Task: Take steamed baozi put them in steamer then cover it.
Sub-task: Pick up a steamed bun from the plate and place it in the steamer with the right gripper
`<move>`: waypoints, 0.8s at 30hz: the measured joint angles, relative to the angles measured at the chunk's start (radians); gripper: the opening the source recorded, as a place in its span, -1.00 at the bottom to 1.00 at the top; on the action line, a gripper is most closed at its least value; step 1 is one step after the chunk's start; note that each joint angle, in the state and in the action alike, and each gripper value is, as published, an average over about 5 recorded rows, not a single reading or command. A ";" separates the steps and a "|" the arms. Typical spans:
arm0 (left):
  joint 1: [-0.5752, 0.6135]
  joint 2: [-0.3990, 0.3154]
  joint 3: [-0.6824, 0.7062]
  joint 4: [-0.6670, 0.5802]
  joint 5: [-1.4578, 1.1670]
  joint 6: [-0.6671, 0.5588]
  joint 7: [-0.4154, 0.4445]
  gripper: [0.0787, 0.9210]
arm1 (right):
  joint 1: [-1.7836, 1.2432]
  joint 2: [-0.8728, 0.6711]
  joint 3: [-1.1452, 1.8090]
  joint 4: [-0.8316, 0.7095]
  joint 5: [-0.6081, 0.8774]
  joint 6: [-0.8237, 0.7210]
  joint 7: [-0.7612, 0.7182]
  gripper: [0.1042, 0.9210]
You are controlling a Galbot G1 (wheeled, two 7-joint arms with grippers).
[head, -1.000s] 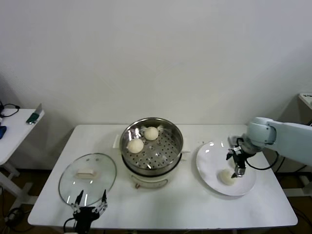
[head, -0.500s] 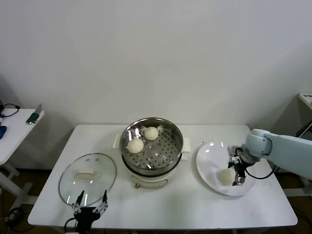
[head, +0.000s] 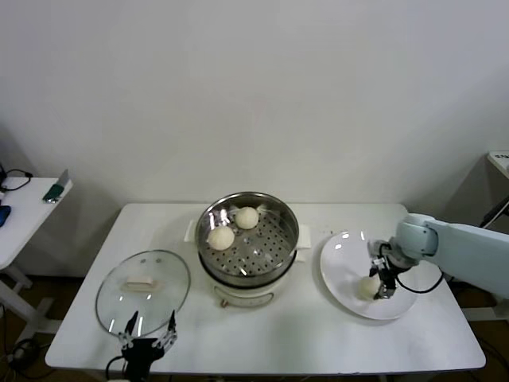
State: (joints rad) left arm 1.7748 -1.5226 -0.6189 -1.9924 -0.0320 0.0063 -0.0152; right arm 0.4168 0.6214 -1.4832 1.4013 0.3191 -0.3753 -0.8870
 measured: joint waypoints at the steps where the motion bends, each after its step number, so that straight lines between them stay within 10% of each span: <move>1: 0.000 -0.001 0.001 -0.001 0.002 0.000 0.000 0.77 | 0.030 0.004 -0.016 0.004 0.004 0.011 -0.008 0.32; 24: 0.005 -0.006 0.009 -0.016 0.014 0.000 -0.002 0.77 | 0.549 0.382 -0.072 0.088 0.000 0.554 -0.156 0.32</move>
State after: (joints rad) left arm 1.7796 -1.5284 -0.6101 -2.0085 -0.0185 0.0062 -0.0175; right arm 0.9659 1.0031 -1.5556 1.4895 0.3196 0.1790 -1.0426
